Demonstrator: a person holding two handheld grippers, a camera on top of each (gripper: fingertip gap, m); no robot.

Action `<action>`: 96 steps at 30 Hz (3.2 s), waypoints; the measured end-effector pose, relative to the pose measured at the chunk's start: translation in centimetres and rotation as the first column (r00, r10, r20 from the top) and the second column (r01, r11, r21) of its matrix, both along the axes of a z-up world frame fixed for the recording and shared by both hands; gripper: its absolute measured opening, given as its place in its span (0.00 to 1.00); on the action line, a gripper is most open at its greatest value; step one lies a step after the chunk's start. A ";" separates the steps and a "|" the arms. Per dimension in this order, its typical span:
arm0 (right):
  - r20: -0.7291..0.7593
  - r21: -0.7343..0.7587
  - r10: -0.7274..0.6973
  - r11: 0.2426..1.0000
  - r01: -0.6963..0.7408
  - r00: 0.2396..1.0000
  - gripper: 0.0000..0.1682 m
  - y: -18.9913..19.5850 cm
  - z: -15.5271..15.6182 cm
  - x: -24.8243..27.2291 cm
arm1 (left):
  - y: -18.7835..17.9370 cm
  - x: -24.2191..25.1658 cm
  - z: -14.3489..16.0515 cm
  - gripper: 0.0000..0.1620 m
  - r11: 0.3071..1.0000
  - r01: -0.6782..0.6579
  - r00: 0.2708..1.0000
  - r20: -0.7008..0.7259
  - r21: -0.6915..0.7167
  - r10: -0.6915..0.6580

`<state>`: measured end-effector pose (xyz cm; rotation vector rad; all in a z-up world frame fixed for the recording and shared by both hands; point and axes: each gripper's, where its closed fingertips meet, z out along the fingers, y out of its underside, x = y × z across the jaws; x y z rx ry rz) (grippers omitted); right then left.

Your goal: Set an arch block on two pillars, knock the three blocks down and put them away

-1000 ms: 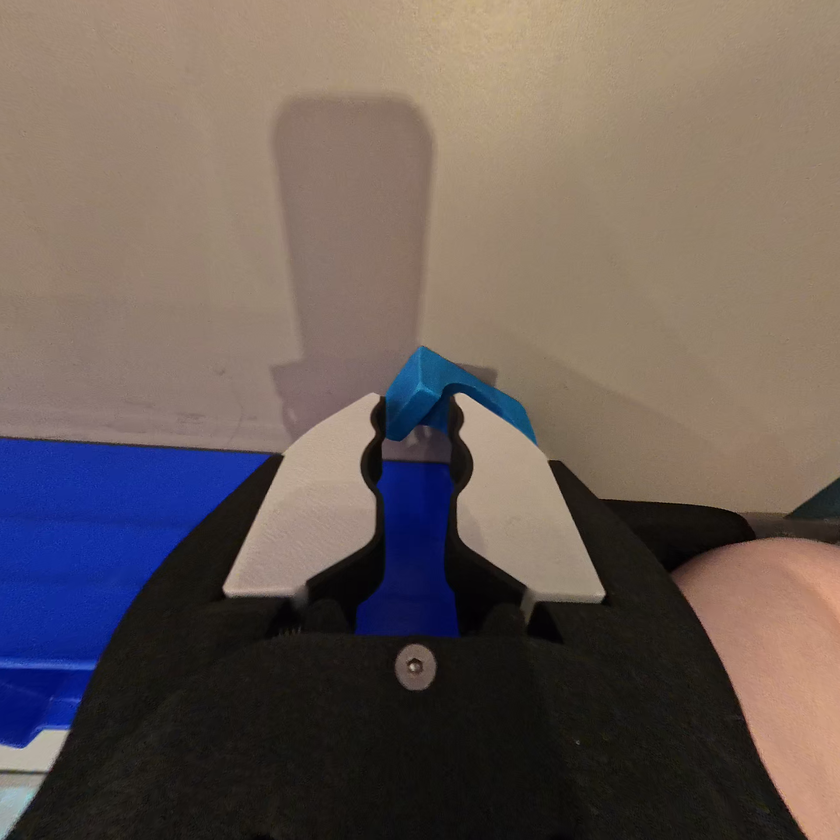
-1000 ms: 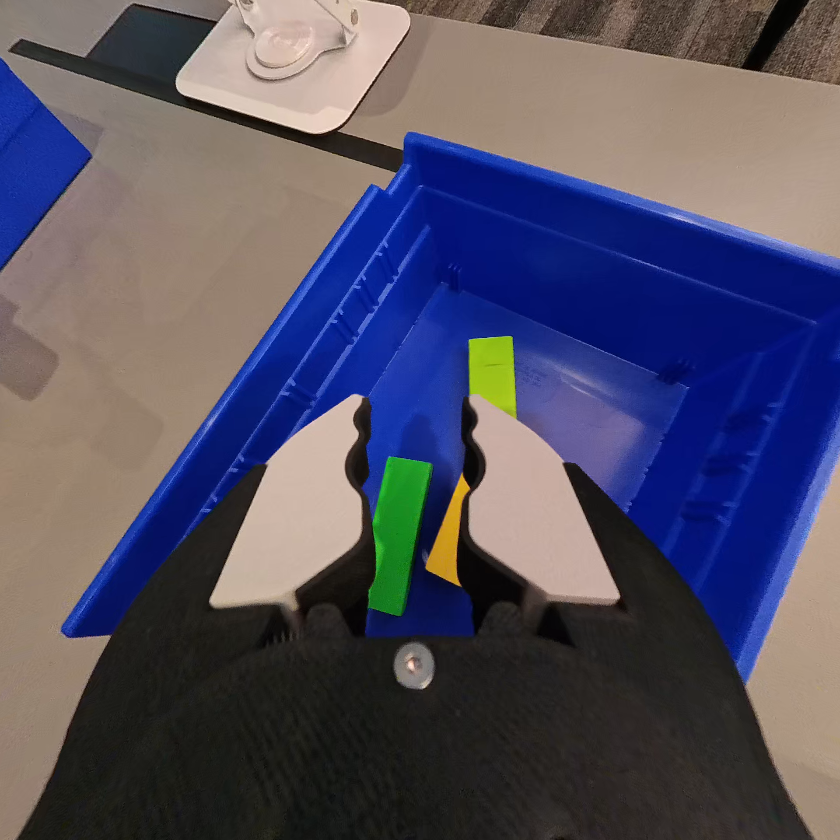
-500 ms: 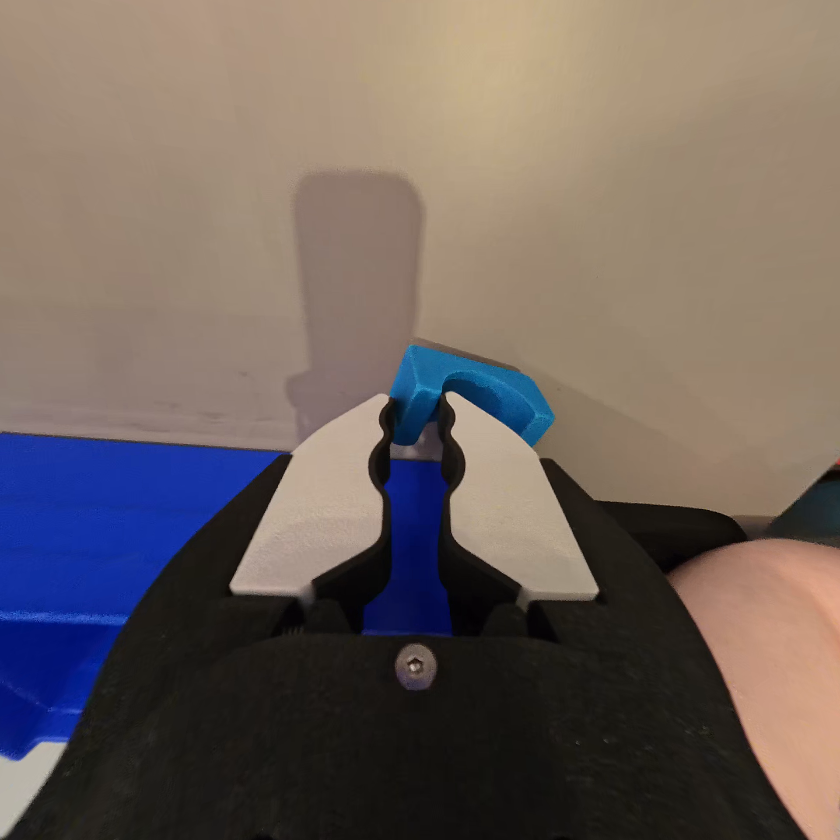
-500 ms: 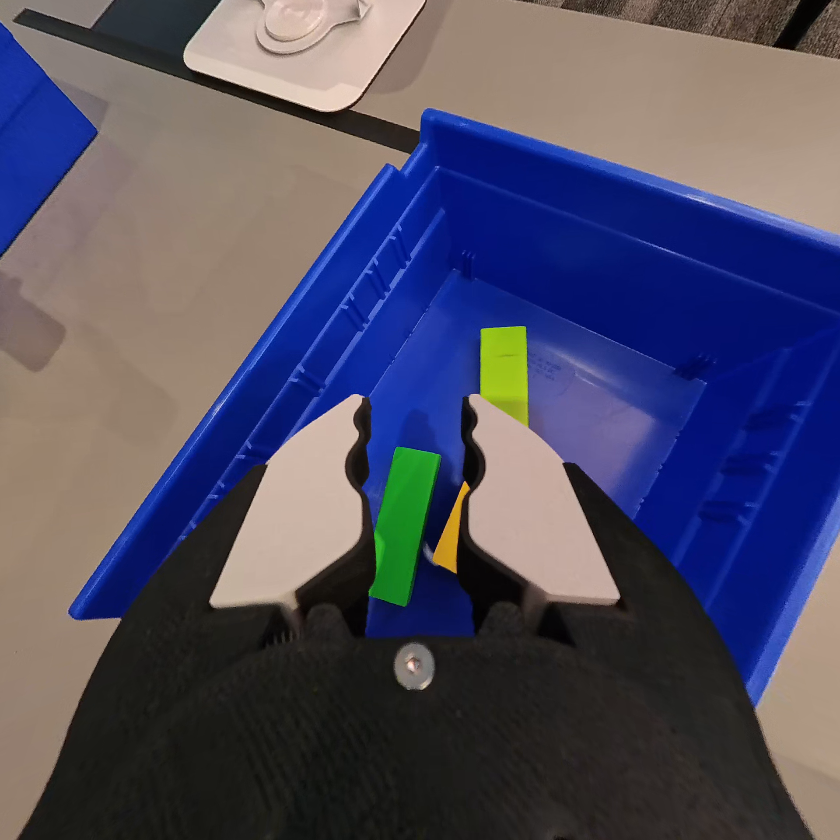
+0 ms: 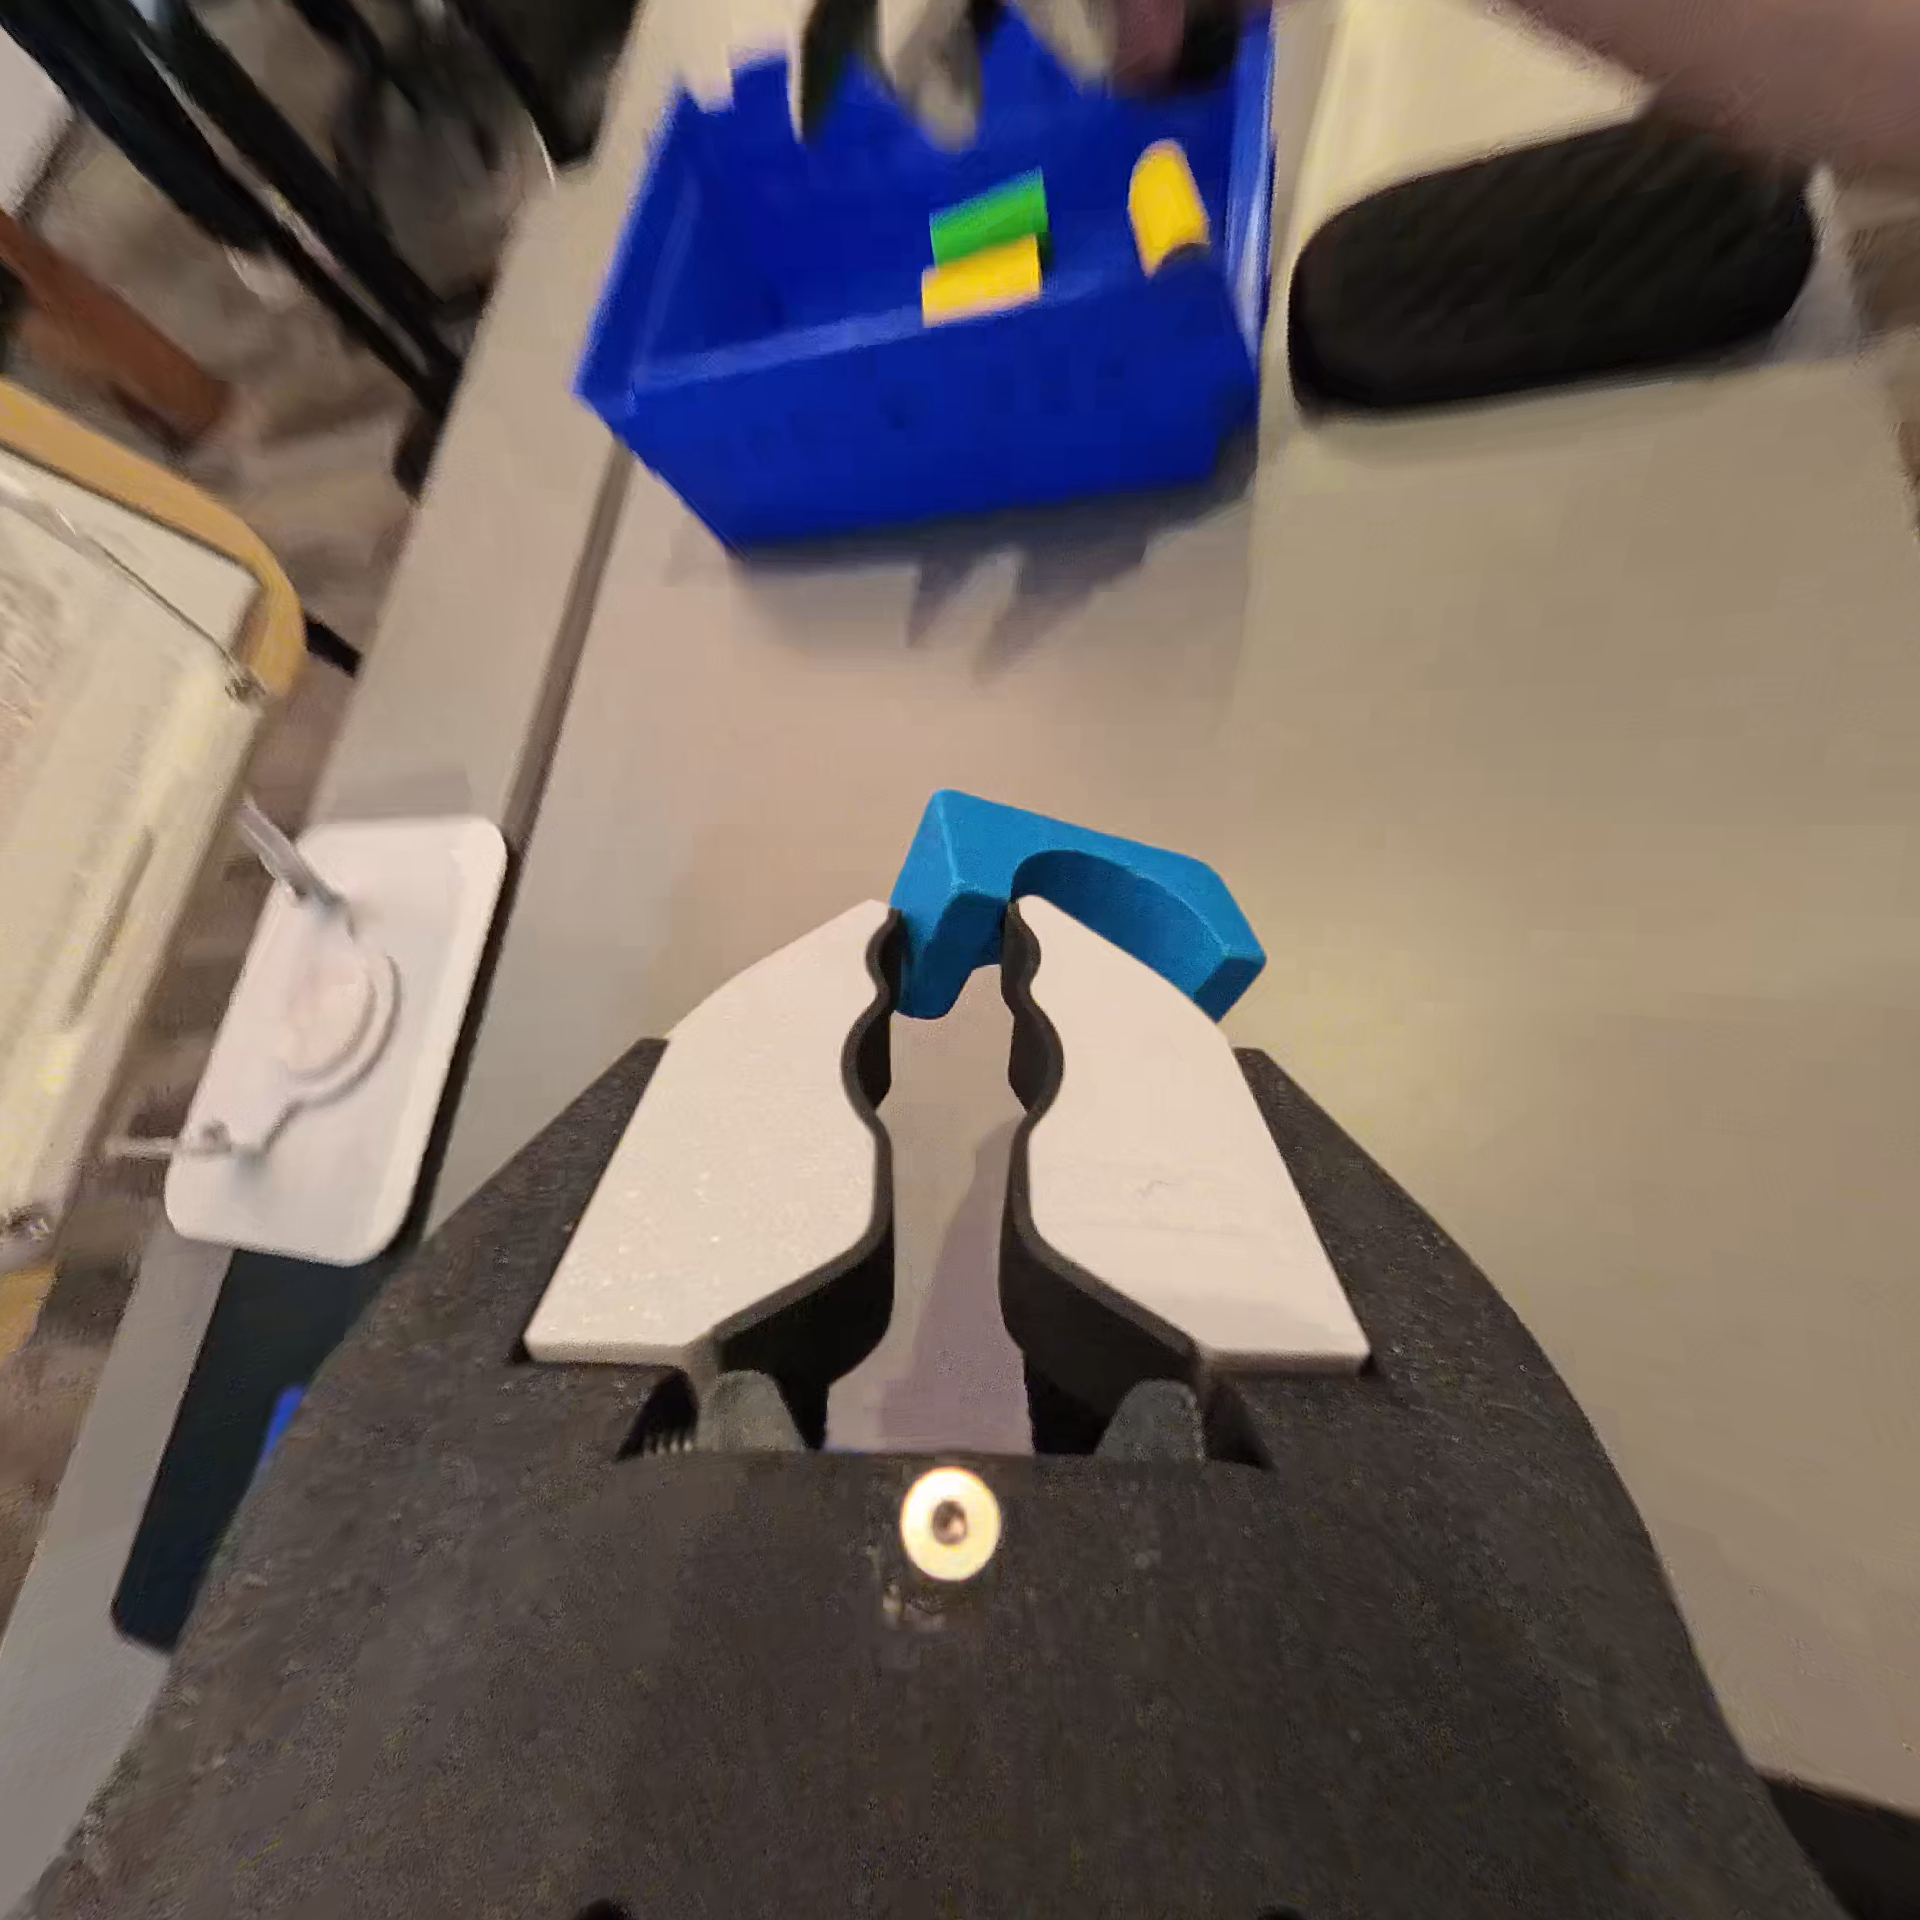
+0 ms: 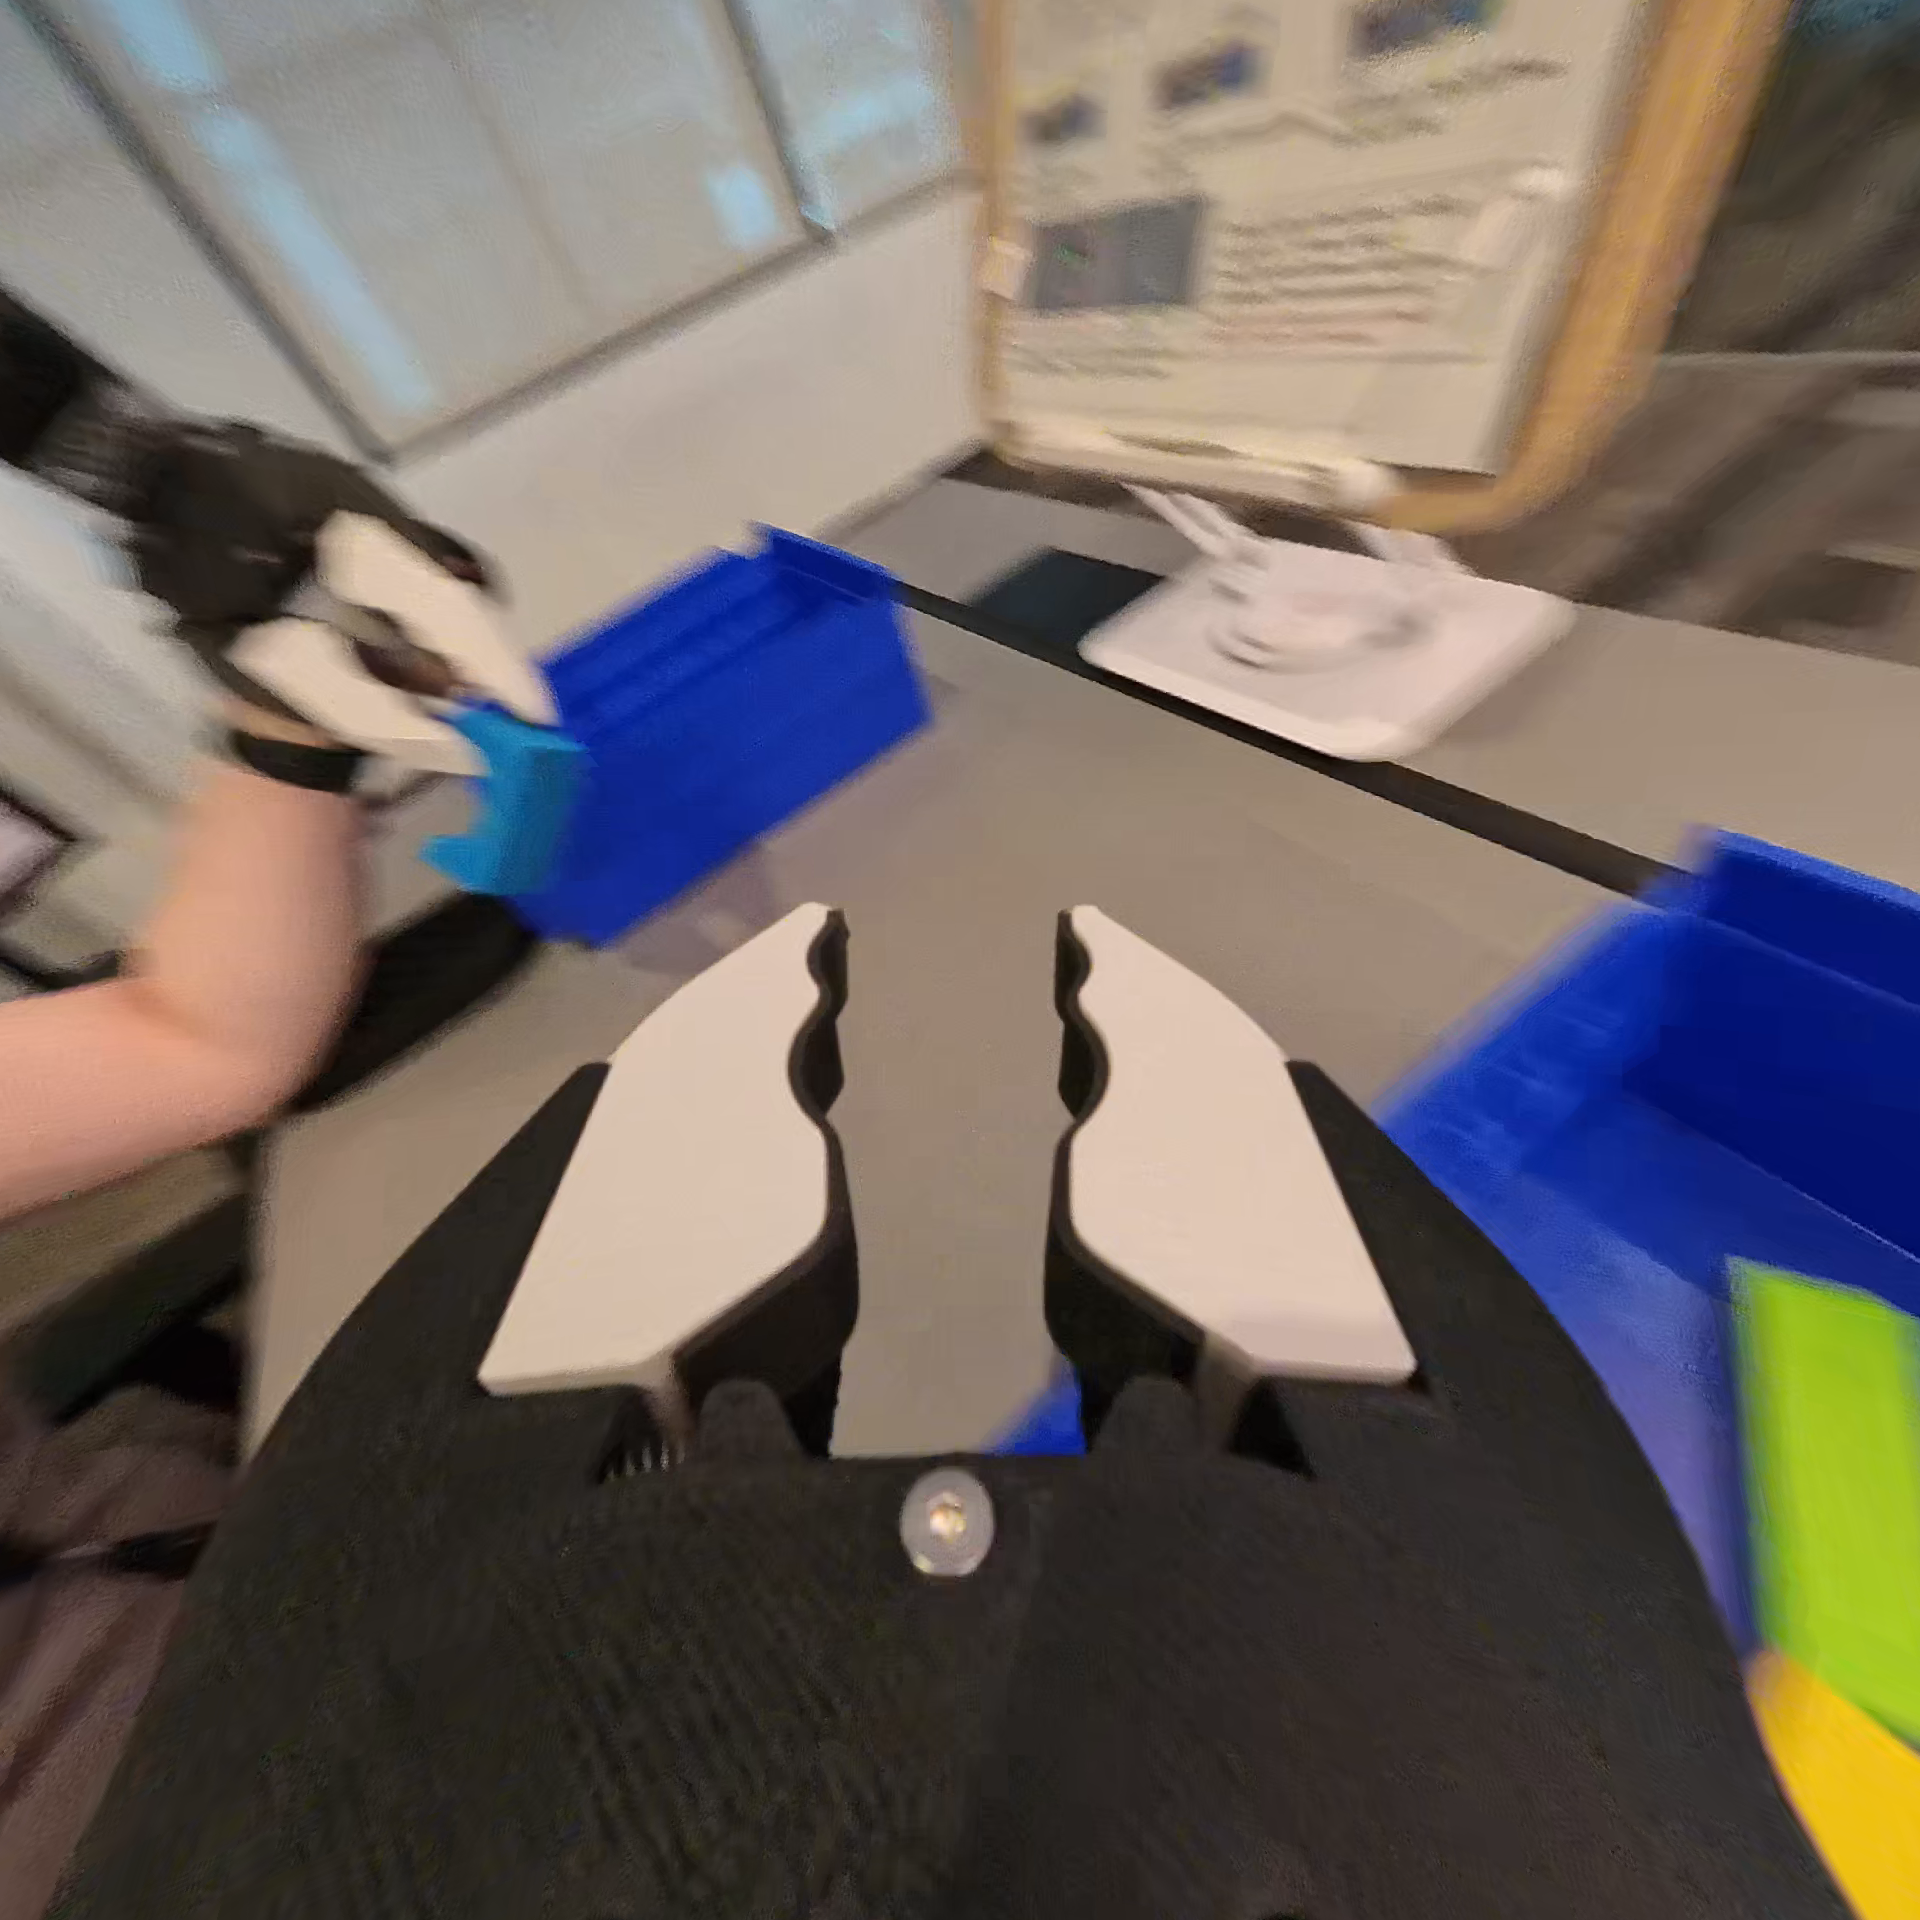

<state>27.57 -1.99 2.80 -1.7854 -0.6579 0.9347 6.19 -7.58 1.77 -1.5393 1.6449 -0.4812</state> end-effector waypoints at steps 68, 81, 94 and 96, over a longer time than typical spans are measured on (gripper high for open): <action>0.824 -0.206 -0.317 0.605 0.769 0.470 0.30 3.0 -12.0 26.2 | 6.3 -33.0 -6.1 0.47 0.343 -0.935 0.351 -0.341 -0.087 0.872; 0.742 -0.531 -0.123 0.492 0.690 0.659 0.05 -0.2 -16.1 24.5 | 4.9 -34.3 -12.6 0.30 0.204 -0.955 0.293 -0.589 -0.214 0.753; 0.748 -0.528 -0.082 0.528 0.665 0.658 0.05 -0.9 -16.0 22.9 | 4.8 -31.0 -13.4 0.07 0.197 -0.935 0.347 -0.644 -0.296 0.682; 0.750 -0.527 -0.074 0.533 0.662 0.657 0.05 -0.9 -16.0 22.5 | 5.0 -30.2 -13.3 0.07 0.195 -0.939 0.339 -0.657 -0.284 0.674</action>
